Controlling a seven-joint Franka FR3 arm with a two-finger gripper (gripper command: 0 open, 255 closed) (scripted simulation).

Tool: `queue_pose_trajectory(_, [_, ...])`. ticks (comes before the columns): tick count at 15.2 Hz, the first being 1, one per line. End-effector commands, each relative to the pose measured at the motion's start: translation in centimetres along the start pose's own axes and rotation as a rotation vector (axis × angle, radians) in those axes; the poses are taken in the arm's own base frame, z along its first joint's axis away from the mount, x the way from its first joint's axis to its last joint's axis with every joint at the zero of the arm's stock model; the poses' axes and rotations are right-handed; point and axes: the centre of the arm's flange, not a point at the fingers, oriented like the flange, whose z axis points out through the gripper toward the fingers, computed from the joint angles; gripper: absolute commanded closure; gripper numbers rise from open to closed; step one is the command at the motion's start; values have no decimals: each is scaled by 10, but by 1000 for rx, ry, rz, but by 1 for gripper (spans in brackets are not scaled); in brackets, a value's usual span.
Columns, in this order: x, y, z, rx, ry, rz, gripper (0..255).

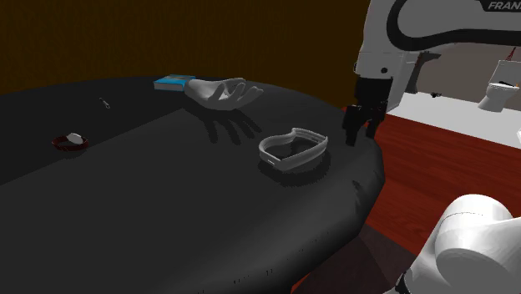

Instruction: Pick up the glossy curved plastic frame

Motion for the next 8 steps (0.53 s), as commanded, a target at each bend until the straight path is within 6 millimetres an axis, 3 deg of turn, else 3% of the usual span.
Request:
queue_pose_trajectory(1, [0,0,0,0,0,0,0])
queue_pose_trajectory(8, [42,-67,-2,69,44,503,0])
